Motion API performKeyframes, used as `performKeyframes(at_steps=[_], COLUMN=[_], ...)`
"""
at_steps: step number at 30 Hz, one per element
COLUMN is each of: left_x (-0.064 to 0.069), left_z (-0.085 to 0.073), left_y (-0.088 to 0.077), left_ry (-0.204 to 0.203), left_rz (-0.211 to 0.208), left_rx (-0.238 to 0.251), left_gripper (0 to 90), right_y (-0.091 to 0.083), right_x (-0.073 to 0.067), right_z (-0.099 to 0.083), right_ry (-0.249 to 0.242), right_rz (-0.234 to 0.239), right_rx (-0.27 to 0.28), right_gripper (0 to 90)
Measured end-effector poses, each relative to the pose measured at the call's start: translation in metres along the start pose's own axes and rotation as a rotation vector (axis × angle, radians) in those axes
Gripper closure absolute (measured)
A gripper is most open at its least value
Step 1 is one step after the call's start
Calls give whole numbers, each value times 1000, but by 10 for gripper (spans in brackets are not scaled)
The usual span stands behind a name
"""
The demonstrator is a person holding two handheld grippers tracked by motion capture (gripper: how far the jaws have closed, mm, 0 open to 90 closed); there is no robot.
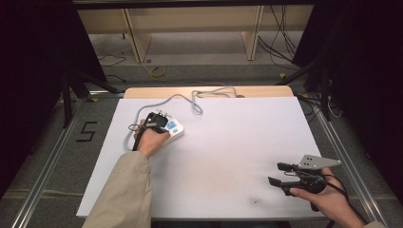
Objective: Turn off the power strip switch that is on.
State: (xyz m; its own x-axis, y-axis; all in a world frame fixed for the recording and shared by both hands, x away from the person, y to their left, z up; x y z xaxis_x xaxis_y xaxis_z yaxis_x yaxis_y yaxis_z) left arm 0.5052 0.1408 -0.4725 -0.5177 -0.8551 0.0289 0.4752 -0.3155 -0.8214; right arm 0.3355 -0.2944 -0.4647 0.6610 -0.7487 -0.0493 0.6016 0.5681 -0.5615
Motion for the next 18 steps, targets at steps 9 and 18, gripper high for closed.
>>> performKeyframes(at_steps=[9, 18], left_x=[0, 1], left_z=[0, 0], left_y=[0, 0], left_ry=[-2, 17], left_rz=[-6, 12], left_rx=[0, -14], left_gripper=[900, 900], right_y=[0, 0], right_x=[-1, -1], right_z=[0, 0], right_ry=[-5, -5], right_rz=[3, 3], right_rx=[-2, 2], right_gripper=[312, 312])
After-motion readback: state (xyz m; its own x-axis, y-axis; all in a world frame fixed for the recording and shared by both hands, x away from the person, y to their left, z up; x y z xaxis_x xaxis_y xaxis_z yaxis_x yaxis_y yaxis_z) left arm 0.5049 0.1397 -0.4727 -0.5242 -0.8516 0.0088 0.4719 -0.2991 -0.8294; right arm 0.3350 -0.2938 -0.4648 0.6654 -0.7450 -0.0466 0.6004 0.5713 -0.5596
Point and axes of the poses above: each handheld gripper's, and its own axes: y roughly forward along the jaws, z roughly out of its top, x roughly to its right, the point moved 3 cm from there along y, roughly forward along the jaws, and after that the axes turned 9 degrees about -z, right-handed, at the moved point
